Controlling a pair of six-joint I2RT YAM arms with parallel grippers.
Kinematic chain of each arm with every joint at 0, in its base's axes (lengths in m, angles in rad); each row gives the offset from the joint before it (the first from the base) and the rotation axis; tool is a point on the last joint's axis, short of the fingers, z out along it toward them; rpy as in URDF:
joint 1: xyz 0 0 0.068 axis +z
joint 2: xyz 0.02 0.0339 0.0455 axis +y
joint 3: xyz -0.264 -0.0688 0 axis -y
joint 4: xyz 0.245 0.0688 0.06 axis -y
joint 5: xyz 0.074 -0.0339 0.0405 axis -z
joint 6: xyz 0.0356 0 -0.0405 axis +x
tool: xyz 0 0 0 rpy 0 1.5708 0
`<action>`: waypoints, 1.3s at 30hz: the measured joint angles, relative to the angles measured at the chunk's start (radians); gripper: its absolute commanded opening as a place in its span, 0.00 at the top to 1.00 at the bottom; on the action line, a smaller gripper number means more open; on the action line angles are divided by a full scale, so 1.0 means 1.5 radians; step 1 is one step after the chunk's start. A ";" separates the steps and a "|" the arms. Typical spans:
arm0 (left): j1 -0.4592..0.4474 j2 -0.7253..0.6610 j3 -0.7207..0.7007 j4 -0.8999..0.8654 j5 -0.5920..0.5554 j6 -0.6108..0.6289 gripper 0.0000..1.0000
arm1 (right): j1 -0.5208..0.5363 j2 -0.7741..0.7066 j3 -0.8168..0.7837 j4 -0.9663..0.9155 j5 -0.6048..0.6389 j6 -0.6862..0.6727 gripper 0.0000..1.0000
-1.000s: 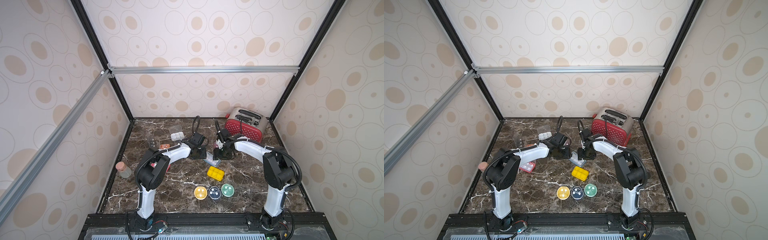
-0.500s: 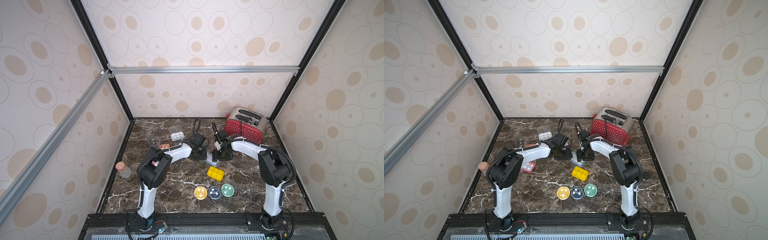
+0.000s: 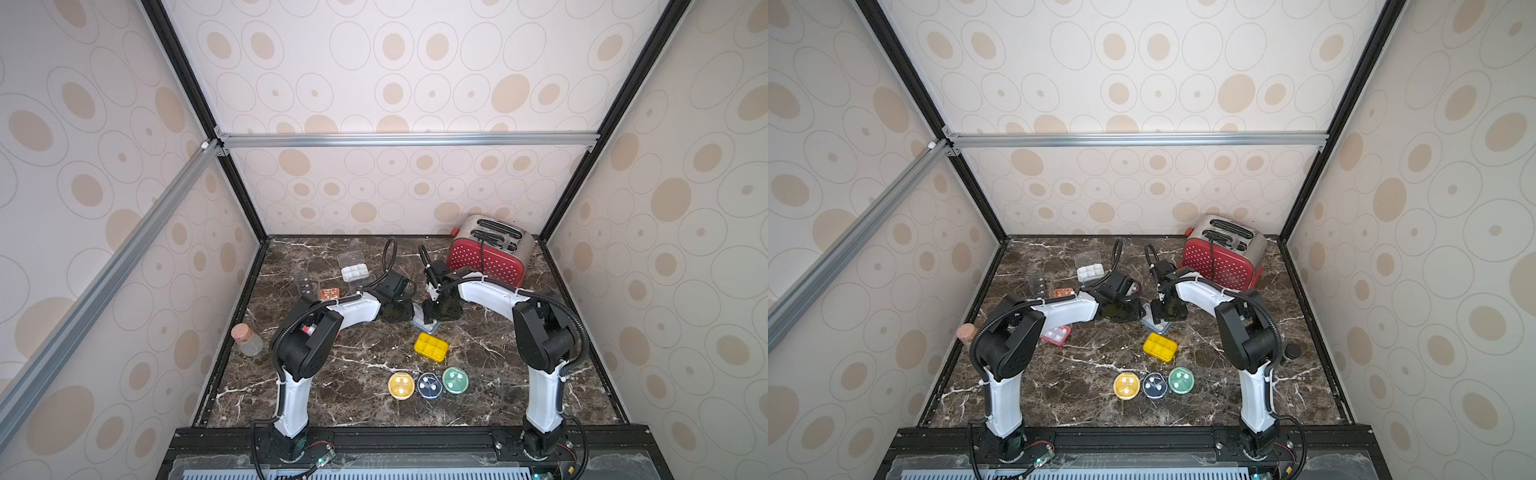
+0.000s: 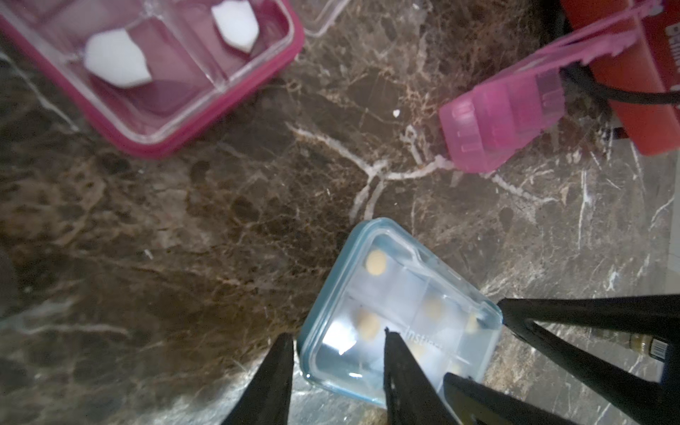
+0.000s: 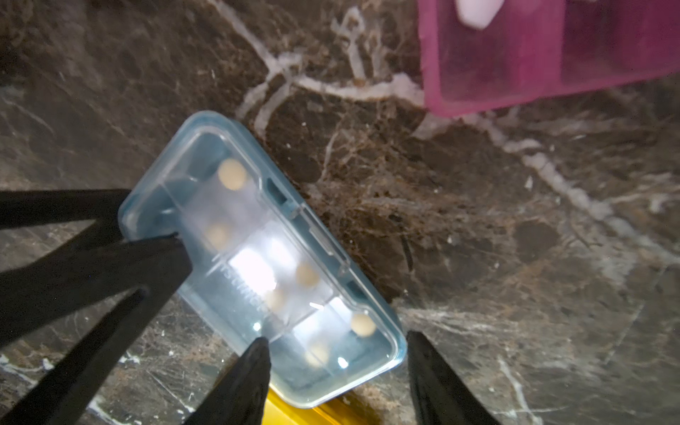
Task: Close pillboxes
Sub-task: Close the lid on the pillbox, then move the pillbox to the center of the board.
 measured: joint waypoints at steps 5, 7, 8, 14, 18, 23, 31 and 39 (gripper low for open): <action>0.000 -0.008 -0.013 0.017 0.003 -0.007 0.55 | 0.005 0.000 0.004 -0.005 0.010 -0.002 0.37; 0.000 -0.014 -0.015 0.004 0.001 -0.008 0.49 | 0.005 0.000 0.008 -0.012 0.017 -0.011 0.34; 0.000 -0.019 -0.016 -0.005 -0.001 -0.006 0.46 | 0.007 -0.001 0.010 -0.014 0.022 -0.020 0.32; 0.000 -0.094 -0.040 -0.094 -0.041 0.006 0.31 | 0.023 -0.002 0.016 -0.040 0.038 -0.109 0.07; 0.000 -0.190 -0.066 -0.116 -0.060 0.010 0.32 | 0.032 0.000 0.047 -0.053 0.033 -0.170 0.01; 0.000 -0.276 -0.115 -0.127 -0.076 0.010 0.32 | 0.035 0.046 0.138 -0.068 0.020 -0.217 0.00; 0.000 -0.300 -0.151 -0.157 -0.093 0.013 0.33 | 0.035 0.117 0.175 -0.107 0.023 -0.240 0.01; 0.000 -0.310 -0.155 -0.158 -0.094 0.016 0.33 | 0.042 0.119 0.164 -0.107 0.046 -0.187 0.22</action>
